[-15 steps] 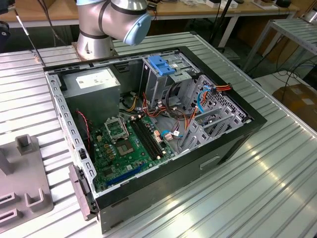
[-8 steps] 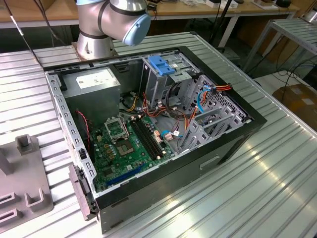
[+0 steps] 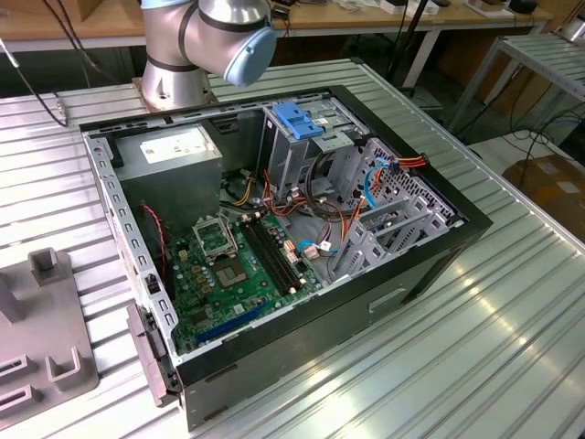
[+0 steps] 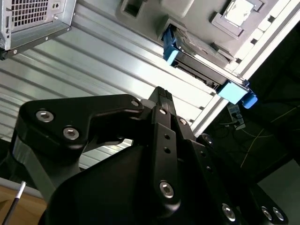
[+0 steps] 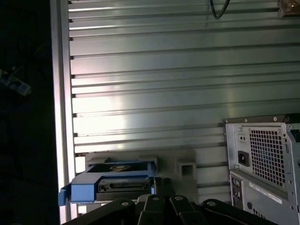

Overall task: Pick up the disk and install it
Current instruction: 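Reach for the disk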

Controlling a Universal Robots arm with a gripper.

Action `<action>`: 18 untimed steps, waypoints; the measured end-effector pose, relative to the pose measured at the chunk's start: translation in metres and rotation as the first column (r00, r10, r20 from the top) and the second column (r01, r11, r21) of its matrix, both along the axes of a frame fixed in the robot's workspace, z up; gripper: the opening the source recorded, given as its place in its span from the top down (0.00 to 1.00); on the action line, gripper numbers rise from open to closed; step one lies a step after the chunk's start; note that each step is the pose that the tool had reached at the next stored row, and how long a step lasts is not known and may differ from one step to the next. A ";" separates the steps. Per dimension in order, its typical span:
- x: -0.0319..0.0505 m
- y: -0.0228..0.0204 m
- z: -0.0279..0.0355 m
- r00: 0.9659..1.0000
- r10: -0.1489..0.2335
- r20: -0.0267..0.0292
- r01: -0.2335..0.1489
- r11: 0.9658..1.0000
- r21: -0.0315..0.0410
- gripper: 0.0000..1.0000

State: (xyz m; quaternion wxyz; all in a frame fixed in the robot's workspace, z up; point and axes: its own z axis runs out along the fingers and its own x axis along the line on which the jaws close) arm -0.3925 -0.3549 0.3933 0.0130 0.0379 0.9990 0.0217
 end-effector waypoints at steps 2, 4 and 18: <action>-0.0177 0.0000 0.0000 1.000 0.000 0.000 0.000 1.000 0.000 0.90; -0.0268 -0.0001 -0.0001 1.000 0.000 0.000 0.000 1.000 0.000 0.90; -0.0771 -0.0050 0.0000 1.000 0.001 0.000 -0.001 1.000 -0.019 0.90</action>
